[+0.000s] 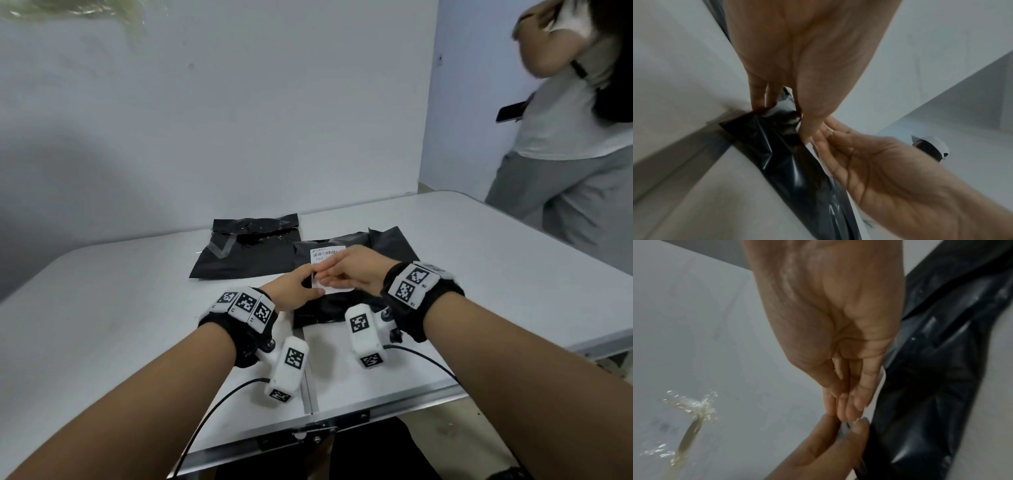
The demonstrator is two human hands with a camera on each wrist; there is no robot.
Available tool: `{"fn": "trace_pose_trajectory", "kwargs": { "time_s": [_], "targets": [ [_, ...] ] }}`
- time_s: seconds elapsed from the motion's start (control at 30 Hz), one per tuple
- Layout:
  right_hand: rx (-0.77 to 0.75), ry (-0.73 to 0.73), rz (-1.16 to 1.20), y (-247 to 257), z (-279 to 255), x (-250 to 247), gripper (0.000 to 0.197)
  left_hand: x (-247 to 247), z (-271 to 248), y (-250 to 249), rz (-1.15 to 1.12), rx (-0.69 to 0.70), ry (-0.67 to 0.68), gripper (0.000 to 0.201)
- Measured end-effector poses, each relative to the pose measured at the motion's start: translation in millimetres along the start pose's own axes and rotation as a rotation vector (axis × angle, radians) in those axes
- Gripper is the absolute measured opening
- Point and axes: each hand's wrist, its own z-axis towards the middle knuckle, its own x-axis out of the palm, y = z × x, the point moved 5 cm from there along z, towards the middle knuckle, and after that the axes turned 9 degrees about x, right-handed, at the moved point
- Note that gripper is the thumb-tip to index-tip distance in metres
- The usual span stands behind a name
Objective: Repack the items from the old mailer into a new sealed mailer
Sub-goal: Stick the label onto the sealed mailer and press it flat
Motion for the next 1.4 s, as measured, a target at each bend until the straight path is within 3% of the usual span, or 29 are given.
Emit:
{"fn": "trace_pose_trajectory", "kwargs": {
  "time_s": [0.1,0.27,0.5,0.67,0.8,0.87,0.97,1.13,1.4],
  "targets": [
    [0.047,0.032,0.09,-14.7,5.6,5.2,0.036,0.1,-2.2,3.7,-0.037,0.004,-0.024,0.063],
    [0.104,0.038,0.219,-33.4,2.5,-9.3,0.034,2.2,-3.4,5.5,-0.118,0.032,-0.053,0.066],
    [0.156,-0.024,0.121,-52.3,-10.2,-27.2,0.035,5.6,-1.4,10.6,-0.24,0.019,-0.051,0.067],
    [0.187,-0.066,-0.117,-39.7,-17.6,-28.1,0.037,0.2,-3.1,27.2,-0.539,-0.055,-0.04,0.075],
    [0.033,-0.161,-0.058,-0.5,-15.7,-26.0,0.034,-2.9,-6.7,35.3,-0.637,-0.114,-0.105,0.083],
    [-0.011,-0.091,0.023,11.9,-12.0,-11.5,0.031,2.3,-6.3,35.6,-0.683,-0.11,-0.093,0.078],
    [0.049,0.034,0.058,9.2,-1.6,16.1,0.024,4.2,-4.6,36.1,-0.663,-0.101,-0.077,0.074],
    [0.048,0.047,0.063,-3.2,5.8,30.4,0.037,3.9,-1.3,37.8,-0.638,-0.109,-0.07,0.076],
    [0.111,0.17,0.036,-5.6,-2.5,40.7,0.039,3.3,-2.6,35.5,-0.662,-0.139,-0.032,0.081]
  ]
}}
